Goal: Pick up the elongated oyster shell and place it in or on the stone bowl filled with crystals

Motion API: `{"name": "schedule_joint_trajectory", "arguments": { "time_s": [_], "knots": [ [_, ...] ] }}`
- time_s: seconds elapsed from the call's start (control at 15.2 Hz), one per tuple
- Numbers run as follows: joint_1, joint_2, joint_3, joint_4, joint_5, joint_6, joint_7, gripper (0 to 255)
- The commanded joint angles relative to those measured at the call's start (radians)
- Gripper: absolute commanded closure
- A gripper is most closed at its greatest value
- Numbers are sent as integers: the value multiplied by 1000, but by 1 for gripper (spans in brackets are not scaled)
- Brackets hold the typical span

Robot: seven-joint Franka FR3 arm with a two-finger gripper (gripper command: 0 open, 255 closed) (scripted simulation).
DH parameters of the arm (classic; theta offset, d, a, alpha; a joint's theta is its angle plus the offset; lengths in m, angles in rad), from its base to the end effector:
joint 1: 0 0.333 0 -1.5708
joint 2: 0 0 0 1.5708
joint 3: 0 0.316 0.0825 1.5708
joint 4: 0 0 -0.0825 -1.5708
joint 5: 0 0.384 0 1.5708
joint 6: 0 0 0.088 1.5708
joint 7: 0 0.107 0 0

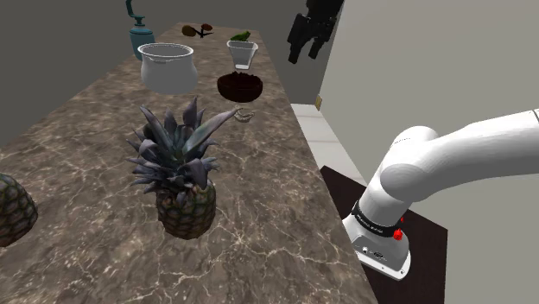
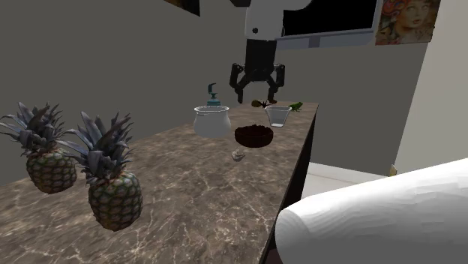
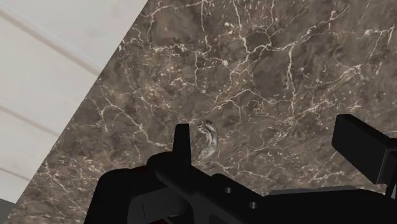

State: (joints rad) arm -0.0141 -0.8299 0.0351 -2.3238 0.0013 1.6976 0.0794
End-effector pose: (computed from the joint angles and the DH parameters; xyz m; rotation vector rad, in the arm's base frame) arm 0.3069 0.0108 0.6317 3.1081 -0.1045 0.3187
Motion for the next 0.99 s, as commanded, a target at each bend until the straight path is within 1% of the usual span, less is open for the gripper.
{"name": "schedule_joint_trajectory", "arguments": {
  "time_s": [0.0, 0.46, 0.92],
  "knots": [
    [0, 0, 0, 0, 0, 0, 0, 0],
    [-28, 209, 32, -19, -5, 195, 74, 0],
    [-59, 456, 60, 26, -27, 362, 154, 0]
  ]
}}
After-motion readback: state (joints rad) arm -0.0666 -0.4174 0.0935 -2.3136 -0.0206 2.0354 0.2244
